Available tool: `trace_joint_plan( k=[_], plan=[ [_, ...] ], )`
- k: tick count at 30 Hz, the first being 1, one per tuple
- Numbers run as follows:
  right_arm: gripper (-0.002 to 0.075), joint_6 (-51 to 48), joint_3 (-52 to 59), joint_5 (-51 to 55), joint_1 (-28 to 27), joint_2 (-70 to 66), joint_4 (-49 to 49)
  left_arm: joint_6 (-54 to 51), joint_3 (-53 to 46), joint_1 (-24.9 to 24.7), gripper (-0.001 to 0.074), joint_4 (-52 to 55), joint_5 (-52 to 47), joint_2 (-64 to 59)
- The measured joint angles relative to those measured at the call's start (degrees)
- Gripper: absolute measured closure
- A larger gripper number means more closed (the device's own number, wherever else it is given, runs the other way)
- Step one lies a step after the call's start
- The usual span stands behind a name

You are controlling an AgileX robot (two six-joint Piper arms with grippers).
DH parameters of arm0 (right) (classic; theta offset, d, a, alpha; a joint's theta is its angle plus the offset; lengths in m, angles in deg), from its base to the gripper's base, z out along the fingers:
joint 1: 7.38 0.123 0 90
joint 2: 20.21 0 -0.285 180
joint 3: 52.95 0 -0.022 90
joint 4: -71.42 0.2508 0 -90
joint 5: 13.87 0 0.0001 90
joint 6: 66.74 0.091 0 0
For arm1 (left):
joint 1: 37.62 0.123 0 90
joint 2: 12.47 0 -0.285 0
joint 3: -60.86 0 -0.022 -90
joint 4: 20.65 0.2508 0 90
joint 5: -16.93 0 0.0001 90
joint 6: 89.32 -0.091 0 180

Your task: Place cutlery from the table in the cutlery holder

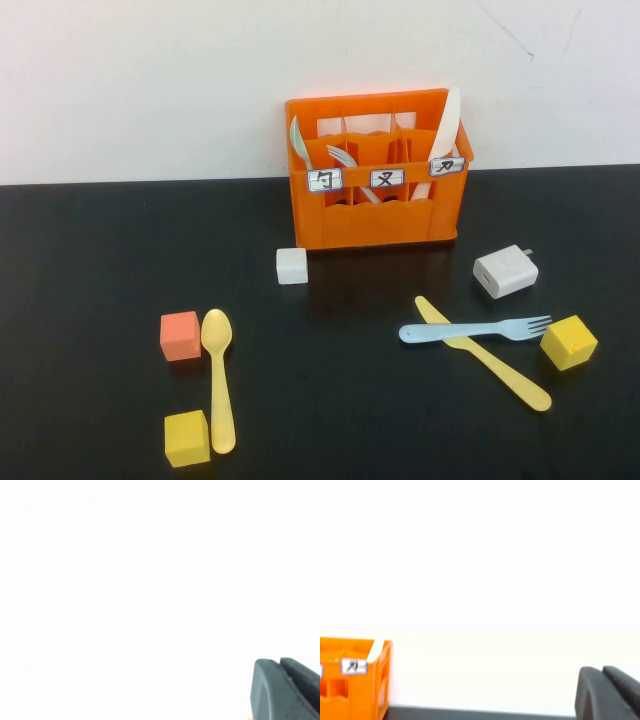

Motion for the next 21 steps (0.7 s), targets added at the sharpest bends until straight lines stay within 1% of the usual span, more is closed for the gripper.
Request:
trace_joint_plan(
  k=[3,6,17,21],
  plan=[
    [0.0728,-1.07,0.0,-1.88,0.0,0.0,0.0,0.05,0.0,0.0,0.0736,0.3,6.92,0.0],
    [0.0728,-1.33,0.0,-2.25,0.0,0.0,0.0,0.13,0.0,0.0,0.0736,0.3,10.86,0.0],
    [0.0728,-6.06,0.0,-3.66,0.0,0.0,0.0,0.65,0.0,0.0,0.0736,0.72,15.87,0.0],
    [0.0728,-6.54,0.0,-3.66,0.0,0.0,0.0,6.26,0.0,0.0,0.0736,1.06,15.88,0.0]
  ],
)
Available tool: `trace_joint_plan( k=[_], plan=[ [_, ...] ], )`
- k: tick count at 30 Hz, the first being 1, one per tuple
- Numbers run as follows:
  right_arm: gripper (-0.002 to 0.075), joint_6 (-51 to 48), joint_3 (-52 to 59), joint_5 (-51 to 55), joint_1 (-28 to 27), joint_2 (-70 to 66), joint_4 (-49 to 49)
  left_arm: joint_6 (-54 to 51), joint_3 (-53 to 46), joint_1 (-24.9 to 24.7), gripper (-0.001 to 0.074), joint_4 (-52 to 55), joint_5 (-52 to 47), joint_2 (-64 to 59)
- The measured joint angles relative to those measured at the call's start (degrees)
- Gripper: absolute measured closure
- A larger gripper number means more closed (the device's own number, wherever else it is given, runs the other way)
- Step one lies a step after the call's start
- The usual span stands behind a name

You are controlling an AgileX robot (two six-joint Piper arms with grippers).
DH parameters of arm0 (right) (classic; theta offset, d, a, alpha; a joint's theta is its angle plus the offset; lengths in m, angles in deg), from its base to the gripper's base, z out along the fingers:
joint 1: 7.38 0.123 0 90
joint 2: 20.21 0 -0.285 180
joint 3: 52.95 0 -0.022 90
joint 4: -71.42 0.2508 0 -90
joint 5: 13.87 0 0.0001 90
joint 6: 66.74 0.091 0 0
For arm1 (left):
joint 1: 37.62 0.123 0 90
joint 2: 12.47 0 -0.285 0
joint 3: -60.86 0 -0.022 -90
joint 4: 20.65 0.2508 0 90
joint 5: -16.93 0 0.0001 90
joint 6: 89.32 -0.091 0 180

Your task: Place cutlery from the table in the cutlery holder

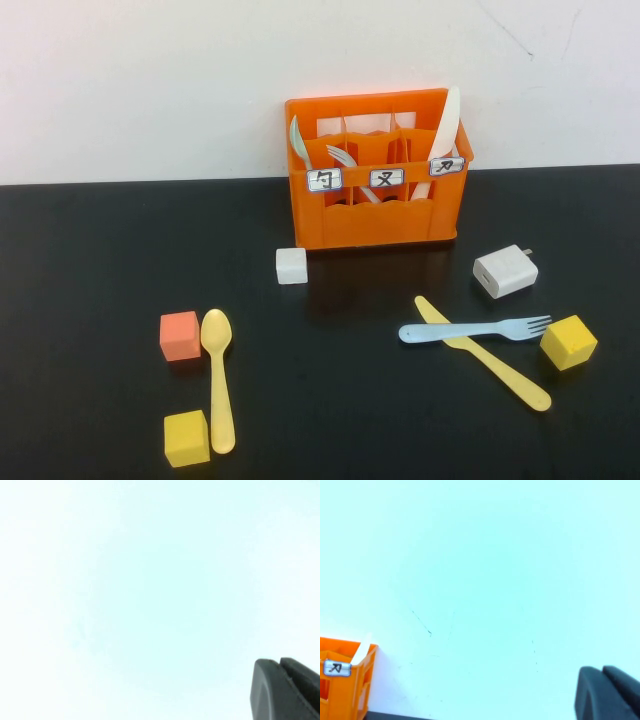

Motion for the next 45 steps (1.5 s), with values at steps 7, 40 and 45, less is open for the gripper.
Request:
trace_joint_plan(
  k=[7,40,45],
  plan=[
    [0.0728,-0.11,-2.86,5.68,0.0,0.0,-0.14,2.06,2.43,0.0,0.0737,2.22,-14.59,0.0],
    [0.0728,-31.92,-25.7,52.55,0.0,-35.3,23.46,-8.26,36.86,0.0,0.0736,-25.75,-69.12,-57.39],
    [0.0728,-33.1,-25.7,52.55,0.0,-35.97,23.92,-14.92,46.2,-0.79,0.0736,-27.91,-79.0,-70.07]
  ],
)
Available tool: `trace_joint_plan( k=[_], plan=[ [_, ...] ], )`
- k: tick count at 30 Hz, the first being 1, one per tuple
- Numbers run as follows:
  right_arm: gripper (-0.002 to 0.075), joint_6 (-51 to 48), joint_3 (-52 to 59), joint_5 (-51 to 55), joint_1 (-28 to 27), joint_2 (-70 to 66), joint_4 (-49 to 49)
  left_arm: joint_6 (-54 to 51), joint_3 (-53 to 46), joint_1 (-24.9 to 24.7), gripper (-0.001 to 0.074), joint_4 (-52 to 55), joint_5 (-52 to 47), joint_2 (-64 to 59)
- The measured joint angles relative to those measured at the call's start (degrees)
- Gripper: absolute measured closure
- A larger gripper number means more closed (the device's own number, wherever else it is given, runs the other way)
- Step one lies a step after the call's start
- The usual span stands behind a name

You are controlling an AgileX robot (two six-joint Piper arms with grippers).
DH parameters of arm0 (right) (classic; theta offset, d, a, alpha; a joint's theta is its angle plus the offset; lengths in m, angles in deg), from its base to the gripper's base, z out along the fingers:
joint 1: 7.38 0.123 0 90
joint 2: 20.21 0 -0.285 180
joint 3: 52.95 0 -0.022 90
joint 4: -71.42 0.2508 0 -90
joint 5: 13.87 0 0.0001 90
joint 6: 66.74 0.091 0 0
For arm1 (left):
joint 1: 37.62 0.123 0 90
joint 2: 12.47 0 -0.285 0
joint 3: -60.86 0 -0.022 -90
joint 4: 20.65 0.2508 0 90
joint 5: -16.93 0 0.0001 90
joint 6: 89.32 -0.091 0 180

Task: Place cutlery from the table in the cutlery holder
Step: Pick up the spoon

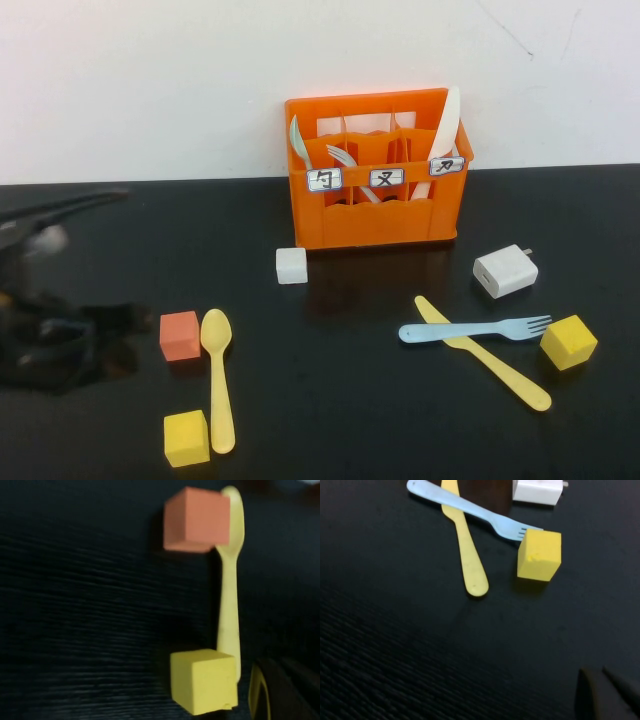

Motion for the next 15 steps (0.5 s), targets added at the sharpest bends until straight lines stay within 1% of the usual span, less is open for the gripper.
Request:
trace_joint_plan(
  k=[3,5,8,11,15],
  plan=[
    [0.0728,-0.24,0.0,0.0,0.0,0.0,0.0,-0.15,4.67,-3.39,0.0736,1.22,-2.34,-5.93],
    [0.0728,-0.37,0.4,-0.25,0.0,0.0,0.03,2.59,6.83,-7.03,0.0736,4.41,-2.49,-9.03],
    [0.0728,-0.37,0.91,-0.25,0.0,0.0,0.26,11.34,8.98,-12.65,0.0736,12.77,-1.12,-12.63],
    [0.0728,-0.41,1.03,-0.35,0.0,0.0,0.65,20.95,10.54,-16.79,0.0736,21.71,-0.55,-15.58],
    [0.0728,-0.64,1.03,-0.37,0.0,0.0,0.98,29.66,12.64,-19.7,0.0736,28.93,-0.41,-19.57]
  ],
)
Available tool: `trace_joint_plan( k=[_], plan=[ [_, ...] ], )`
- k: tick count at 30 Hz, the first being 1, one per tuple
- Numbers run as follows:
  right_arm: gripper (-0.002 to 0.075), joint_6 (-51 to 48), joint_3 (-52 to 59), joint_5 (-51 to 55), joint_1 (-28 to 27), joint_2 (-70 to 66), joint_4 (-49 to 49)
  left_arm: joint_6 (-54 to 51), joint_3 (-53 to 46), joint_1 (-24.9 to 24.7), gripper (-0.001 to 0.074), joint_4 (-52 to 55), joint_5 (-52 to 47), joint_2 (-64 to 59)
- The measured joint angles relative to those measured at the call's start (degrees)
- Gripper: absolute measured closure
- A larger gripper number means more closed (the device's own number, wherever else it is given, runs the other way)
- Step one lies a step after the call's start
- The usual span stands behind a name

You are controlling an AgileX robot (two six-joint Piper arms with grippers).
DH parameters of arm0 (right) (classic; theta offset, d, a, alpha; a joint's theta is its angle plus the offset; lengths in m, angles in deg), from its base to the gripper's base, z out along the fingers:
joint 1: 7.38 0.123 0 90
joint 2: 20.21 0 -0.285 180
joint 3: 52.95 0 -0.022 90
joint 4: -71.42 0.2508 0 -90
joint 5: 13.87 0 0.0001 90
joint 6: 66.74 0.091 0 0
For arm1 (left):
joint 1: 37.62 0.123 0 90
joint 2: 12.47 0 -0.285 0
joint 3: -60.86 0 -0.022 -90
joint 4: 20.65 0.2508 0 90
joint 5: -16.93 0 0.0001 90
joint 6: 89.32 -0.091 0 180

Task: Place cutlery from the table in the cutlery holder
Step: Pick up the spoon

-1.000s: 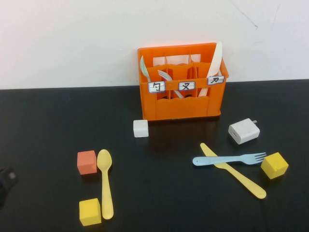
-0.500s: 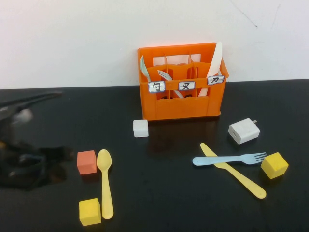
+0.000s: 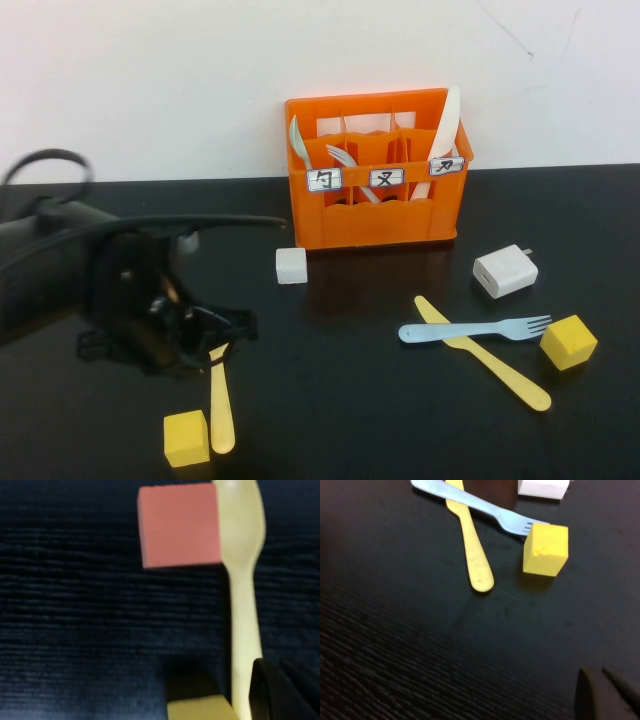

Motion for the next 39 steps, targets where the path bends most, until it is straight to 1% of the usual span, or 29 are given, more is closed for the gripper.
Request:
trace_joint_plan(
  k=[2,3,8,10,15,22,24,26,28,30,31,39],
  plan=[
    [0.0728,0.0,0.0,0.0,0.0,0.0,0.0,2.52,1.19,-0.25,0.0716,1.38,0.0,-2.43],
    [0.0728,0.0,0.0,0.0,0.0,0.0,0.04,3.15,1.7,-0.25,0.0693,1.68,0.0,-3.67],
    [0.0728,0.0,0.0,0.0,0.0,0.0,0.54,4.54,5.21,-0.25,0.0511,2.44,-0.64,-9.02],
    [0.0728,0.0,0.0,0.0,0.0,0.0,0.54,4.75,6.53,-0.25,0.0466,2.52,-0.89,-10.61],
    [0.0728,0.0,0.0,-0.11,0.0,0.0,0.54,4.89,8.46,-0.25,0.0432,2.52,-0.89,-14.91],
    [0.0728,0.0,0.09,-0.11,0.0,0.0,0.54,4.89,9.87,-0.33,0.043,2.91,-1.1,-17.62],
    [0.0728,0.0,0.09,-0.11,0.0,0.0,0.54,4.89,9.9,-0.33,0.0441,3.15,-1.21,-17.65],
    [0.0728,0.0,0.09,-0.11,0.0,0.0,0.54,4.89,9.9,-0.33,0.0482,3.4,-1.29,-17.65],
    [0.0728,0.0,0.09,-0.11,0.0,0.0,0.54,4.89,9.9,-0.33,0.0544,3.77,-1.29,-17.69],
    [0.0728,0.0,0.09,-0.11,0.0,0.0,0.54,4.89,9.9,-0.33,0.0626,3.91,-1.29,-17.78],
    [0.0728,-0.04,0.09,-0.21,0.0,0.0,0.54,4.89,9.9,-0.33,0.0637,3.91,-1.29,-17.78],
    [0.0728,-0.13,0.09,-0.92,0.0,0.0,0.54,4.79,9.9,-0.33,0.0636,3.75,-0.96,-17.17]
  ],
)
